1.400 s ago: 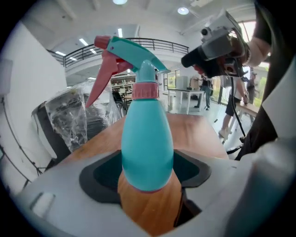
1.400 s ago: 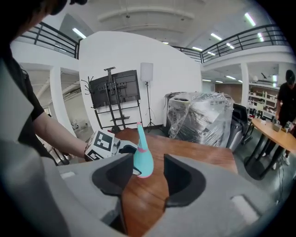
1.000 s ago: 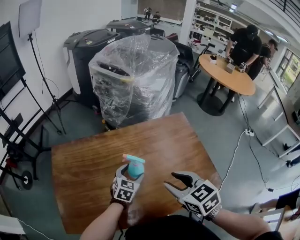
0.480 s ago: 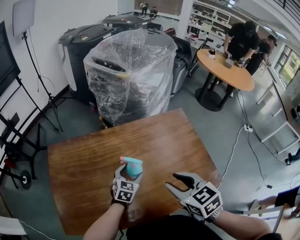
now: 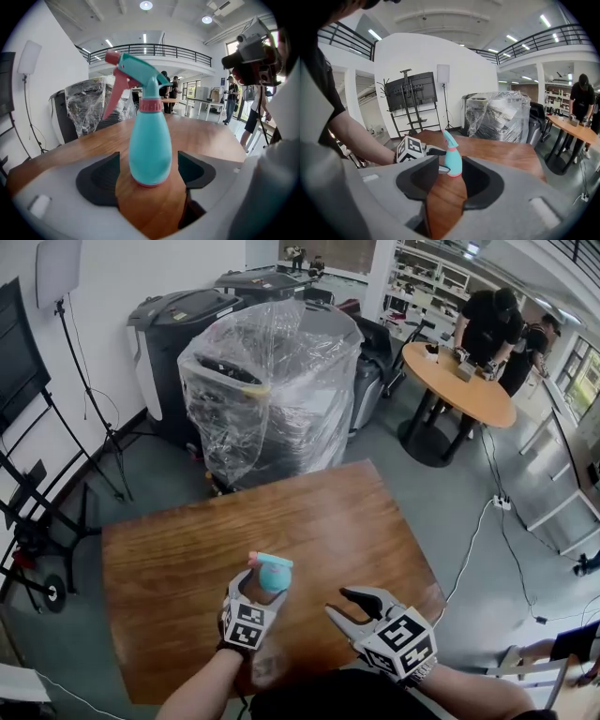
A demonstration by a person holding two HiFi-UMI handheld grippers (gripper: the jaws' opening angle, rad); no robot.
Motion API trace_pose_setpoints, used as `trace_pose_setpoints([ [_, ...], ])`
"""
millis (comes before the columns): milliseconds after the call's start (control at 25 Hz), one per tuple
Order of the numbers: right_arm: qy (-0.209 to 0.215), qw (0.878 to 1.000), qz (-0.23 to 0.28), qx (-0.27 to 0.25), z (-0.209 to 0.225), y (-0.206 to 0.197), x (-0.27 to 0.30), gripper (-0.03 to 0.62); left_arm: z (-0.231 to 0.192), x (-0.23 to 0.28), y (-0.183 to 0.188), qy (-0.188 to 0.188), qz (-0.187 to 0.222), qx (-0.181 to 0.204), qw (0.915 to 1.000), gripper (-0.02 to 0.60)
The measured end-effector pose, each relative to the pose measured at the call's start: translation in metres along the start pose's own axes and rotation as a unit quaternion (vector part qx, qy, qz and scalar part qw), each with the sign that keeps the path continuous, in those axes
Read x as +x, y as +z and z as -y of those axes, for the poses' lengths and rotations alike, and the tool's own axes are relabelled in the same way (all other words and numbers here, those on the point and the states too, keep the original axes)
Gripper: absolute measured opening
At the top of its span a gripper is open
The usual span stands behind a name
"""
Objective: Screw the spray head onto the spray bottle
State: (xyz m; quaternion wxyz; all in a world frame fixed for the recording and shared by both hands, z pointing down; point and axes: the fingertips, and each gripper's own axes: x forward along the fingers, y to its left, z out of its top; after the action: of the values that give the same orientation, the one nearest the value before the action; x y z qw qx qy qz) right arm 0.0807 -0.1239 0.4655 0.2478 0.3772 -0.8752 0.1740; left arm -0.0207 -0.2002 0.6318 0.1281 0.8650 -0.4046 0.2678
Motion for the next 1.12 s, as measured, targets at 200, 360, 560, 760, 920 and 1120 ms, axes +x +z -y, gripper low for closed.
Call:
trace_pose_setpoints([
  [200, 0.010, 1.000, 0.025, 0.006, -0.008, 0.006, 0.016, 0.078, 0.005, -0.059, 0.033, 0.010, 0.047, -0.012, 0.9988, 0.292],
  [360, 0.028, 0.999, 0.046, 0.002, -0.022, 0.015, 0.029, -0.008, 0.019, -0.095, 0.060, 0.008, 0.081, -0.019, 0.9965, 0.183],
  [560, 0.056, 0.997, 0.048, -0.016, -0.042, 0.018, 0.042, -0.008, 0.029, -0.120, 0.083, 0.004, 0.100, -0.044, 0.9940, 0.015],
  [760, 0.070, 0.996, 0.053, -0.024, -0.053, 0.024, 0.051, -0.009, 0.039, -0.131, 0.101, -0.016, 0.114, -0.067, 0.9911, 0.015],
  [920, 0.075, 0.995, 0.065, -0.024, -0.058, 0.029, 0.052, -0.009, 0.047, -0.133, 0.100, -0.023, 0.113, -0.065, 0.9912, 0.015],
  [1120, 0.079, 0.994, 0.072, -0.025, -0.060, 0.032, 0.052, -0.009, 0.047, -0.135, 0.101, -0.021, 0.116, -0.070, 0.9905, 0.015],
])
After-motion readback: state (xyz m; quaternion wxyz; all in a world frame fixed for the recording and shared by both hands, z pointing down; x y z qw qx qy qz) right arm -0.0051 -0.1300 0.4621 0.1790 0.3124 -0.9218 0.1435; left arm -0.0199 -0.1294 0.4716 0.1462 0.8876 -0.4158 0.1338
